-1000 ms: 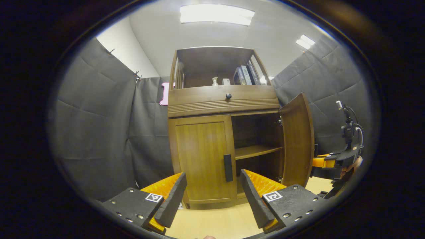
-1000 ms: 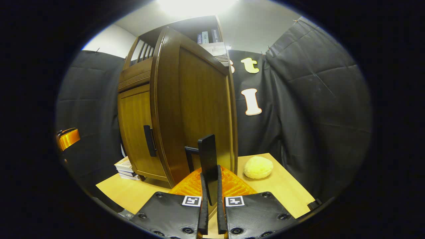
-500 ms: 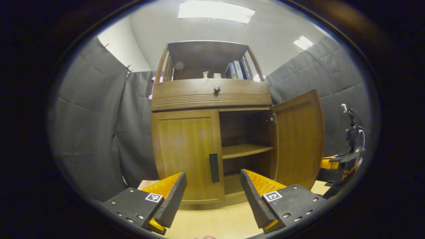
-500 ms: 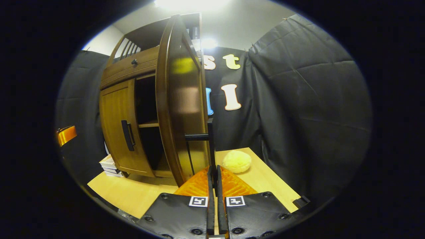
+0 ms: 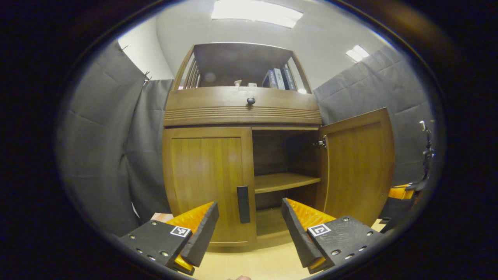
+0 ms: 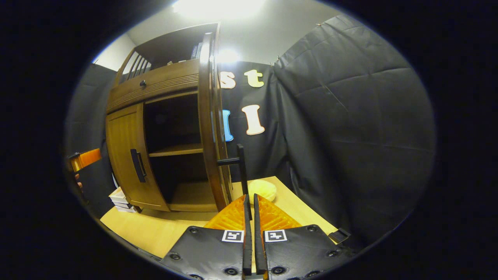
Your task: Open the right door of the double-door shoe cabinet with the right hand, and open the left door with the left hand.
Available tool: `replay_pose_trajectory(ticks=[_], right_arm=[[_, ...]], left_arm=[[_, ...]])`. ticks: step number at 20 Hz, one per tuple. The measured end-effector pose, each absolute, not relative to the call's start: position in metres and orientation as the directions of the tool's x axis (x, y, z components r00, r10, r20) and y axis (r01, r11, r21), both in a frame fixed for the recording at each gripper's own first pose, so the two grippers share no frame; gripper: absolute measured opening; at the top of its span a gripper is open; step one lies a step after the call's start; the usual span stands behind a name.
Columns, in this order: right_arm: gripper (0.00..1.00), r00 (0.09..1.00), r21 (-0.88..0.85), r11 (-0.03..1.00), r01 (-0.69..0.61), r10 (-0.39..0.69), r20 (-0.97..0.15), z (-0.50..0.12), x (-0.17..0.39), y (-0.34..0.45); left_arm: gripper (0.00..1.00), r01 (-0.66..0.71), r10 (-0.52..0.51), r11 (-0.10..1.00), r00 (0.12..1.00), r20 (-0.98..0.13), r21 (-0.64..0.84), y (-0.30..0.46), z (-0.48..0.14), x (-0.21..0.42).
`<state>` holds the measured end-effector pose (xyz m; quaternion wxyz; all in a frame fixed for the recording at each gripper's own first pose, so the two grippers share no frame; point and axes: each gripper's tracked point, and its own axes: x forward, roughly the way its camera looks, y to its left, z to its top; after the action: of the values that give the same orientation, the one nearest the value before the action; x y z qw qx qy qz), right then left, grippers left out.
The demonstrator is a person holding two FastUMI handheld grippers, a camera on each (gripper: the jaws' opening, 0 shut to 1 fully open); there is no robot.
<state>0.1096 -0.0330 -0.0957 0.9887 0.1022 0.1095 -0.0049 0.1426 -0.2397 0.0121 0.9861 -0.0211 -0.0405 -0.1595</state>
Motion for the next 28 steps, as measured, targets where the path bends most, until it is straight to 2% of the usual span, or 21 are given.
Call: replay_pose_trajectory(ticks=[1,4,8,9,10,16,17,23,24,26,28], right_arm=[[0.05,0.978,0.195,0.98,0.043,-0.002,-0.21,-0.093,0.105,-0.038],[0.0,0.981,0.177,0.983,0.044,-0.009,-0.196,-0.086,0.081,-0.04],[0.92,0.985,0.083,0.992,0.09,-0.076,-0.158,-0.082,0.058,-0.059],[0.96,0.984,0.07,0.993,0.093,-0.081,-0.157,-0.082,0.052,-0.059],[0.92,0.984,0.061,0.994,0.093,-0.082,-0.157,-0.081,0.045,-0.057],[0.93,0.971,0.041,0.991,0.125,-0.114,-0.211,-0.097,0.03,-0.063],[0.96,0.968,0.045,0.99,0.136,-0.123,-0.219,-0.099,0.027,-0.066],[0.96,0.961,0.043,0.984,0.173,-0.158,-0.229,-0.105,0.018,-0.077],[0.93,0.96,0.043,0.984,0.171,-0.157,-0.234,-0.107,0.018,-0.077],[0.93,0.958,0.044,0.984,0.172,-0.156,-0.241,-0.109,0.018,-0.077],[0.96,0.957,0.042,0.984,0.174,-0.159,-0.245,-0.112,0.019,-0.078]], left_arm=[[0.94,0.311,-0.308,0.95,0.948,0.086,-0.028,-0.241,0.012,0.15],[0.94,0.294,-0.292,0.956,0.953,0.084,-0.012,-0.242,0.009,0.175],[0.94,0.268,-0.266,0.963,0.961,0.073,-0.007,-0.243,-0.004,0.209],[0.94,0.263,-0.261,0.965,0.963,0.07,-0.013,-0.243,-0.008,0.216],[0.94,0.256,-0.254,0.966,0.965,0.062,-0.022,-0.242,-0.013,0.224],[0.94,0.249,-0.247,0.966,0.968,0.038,-0.069,-0.248,-0.03,0.273],[0.94,0.249,-0.248,0.966,0.968,0.033,-0.066,-0.249,-0.034,0.279],[0.94,0.232,-0.233,0.973,0.972,-0.035,-0.015,-0.259,-0.062,0.311],[0.94,0.235,-0.235,0.972,0.971,-0.046,-0.017,-0.261,-0.066,0.314],[0.94,0.238,-0.238,0.971,0.969,-0.067,-0.02,-0.265,-0.073,0.322],[0.94,0.244,-0.244,0.97,0.968,-0.064,-0.014,-0.271,-0.074,0.328]])
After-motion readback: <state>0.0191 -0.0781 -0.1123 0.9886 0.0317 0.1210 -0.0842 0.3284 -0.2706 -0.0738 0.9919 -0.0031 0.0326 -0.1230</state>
